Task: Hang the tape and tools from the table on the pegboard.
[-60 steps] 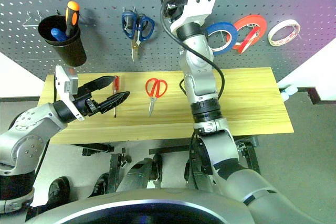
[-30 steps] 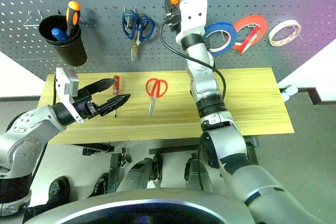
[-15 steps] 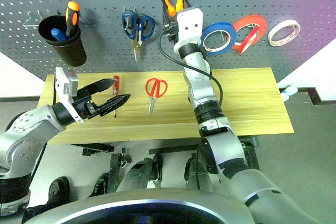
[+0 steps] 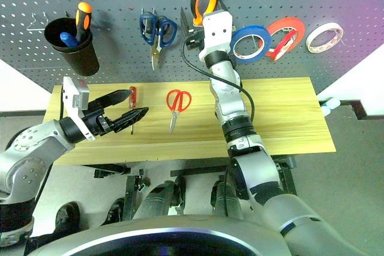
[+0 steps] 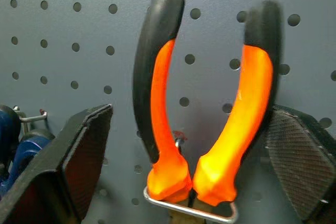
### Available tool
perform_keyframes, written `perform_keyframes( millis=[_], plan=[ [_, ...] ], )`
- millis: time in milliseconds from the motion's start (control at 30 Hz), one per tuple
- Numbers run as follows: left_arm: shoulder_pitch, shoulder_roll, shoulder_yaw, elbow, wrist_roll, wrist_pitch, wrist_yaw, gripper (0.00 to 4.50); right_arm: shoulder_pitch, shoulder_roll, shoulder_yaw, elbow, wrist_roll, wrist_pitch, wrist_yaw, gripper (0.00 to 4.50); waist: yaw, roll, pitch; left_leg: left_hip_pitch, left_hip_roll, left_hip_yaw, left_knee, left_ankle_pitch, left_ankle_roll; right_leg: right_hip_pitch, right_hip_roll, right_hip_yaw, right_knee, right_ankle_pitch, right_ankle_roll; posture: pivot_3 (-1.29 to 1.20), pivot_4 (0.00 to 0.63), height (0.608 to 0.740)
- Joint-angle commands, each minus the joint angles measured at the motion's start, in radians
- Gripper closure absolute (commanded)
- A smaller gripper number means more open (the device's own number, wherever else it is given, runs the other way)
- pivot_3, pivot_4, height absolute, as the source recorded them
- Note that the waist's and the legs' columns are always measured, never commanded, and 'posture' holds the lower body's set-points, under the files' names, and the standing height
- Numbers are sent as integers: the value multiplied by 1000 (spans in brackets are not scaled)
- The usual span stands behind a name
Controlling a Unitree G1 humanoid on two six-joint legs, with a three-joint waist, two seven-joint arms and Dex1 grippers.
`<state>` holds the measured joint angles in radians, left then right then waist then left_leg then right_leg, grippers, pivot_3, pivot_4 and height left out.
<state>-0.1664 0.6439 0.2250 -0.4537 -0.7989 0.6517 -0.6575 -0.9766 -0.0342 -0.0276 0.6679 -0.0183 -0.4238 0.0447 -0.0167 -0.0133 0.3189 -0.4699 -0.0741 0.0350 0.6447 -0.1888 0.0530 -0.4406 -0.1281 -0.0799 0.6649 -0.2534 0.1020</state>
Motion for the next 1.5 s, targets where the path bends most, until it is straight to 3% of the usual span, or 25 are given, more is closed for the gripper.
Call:
perform_keyframes(
  millis=[33, 700, 900, 933, 1233, 1333, 1400, 1467, 1500],
  plan=[
    [5, 7, 25, -38, -17, -2, -1, 0, -13, -9, -5, -37, -2, -26, -7, 32, 0, 0, 0, 0, 0, 0, 0, 0, 0, 0, 0, 0, 0, 0, 0, 20, 282, 723],
    [-30, -10, -7, 5, 7, -25, -25, 0, 37, -2, -10, -584, 170, 271, 77, 32, -1, 0, 0, 0, 0, 0, -1, 0, 0, -1, 0, 0, 0, 0, 0, -26, 264, 723],
    [-49, -10, -15, 34, 26, -38, -47, 0, 51, -51, -55, -774, 328, 476, 128, 32, 0, 0, 0, 0, 0, 0, 0, 0, 0, 0, -2, 0, 0, 0, 0, -55, 263, 723],
    [-54, -13, -13, 41, 27, -39, -48, 0, 65, -67, -73, -824, 419, 558, 154, 32, 0, 0, 0, 0, 0, 0, 0, 0, 0, 0, -2, 0, 0, 0, 0, -58, 264, 723],
    [-103, -40, -43, 146, 90, -95, -89, 0, 192, -335, -186, -1037, 911, 1134, 282, 32, -3, 0, 0, 0, 0, 0, 0, -1, 2, 3, -5, 1, -2, 0, 0, -129, 264, 723],
    [-125, -60, -60, 192, 118, -120, -94, 0, 305, -466, -184, -1083, 963, 1201, 422, 32, -3, 0, 0, -1, 0, 0, 1, -2, 6, 5, -5, 0, -4, 0, 0, -168, 269, 723],
    [-146, -91, -91, 226, 150, -142, -89, 0, 435, -615, -191, -1090, 987, 1260, 589, 32, 0, 0, 0, -2, 0, 0, 1, -3, 9, 6, -5, 0, -6, 0, 0, -184, 273, 723],
    [-159, -114, -108, 255, 173, -155, -88, 0, 497, -727, -151, -1083, 895, 1230, 664, 32, 0, 0, 0, -2, 0, 0, 3, -7, 15, 9, -5, -2, -9, 0, 1, -195, 278, 723],
    [-164, -126, -116, 272, 199, -176, -79, 0, 503, -762, -146, -1077, 921, 1269, 686, 32, -4, 0, 0, -2, 0, 0, 4, -7, 15, 10, -6, -2, -11, 1, 2, -203, 278, 723]
  ],
)
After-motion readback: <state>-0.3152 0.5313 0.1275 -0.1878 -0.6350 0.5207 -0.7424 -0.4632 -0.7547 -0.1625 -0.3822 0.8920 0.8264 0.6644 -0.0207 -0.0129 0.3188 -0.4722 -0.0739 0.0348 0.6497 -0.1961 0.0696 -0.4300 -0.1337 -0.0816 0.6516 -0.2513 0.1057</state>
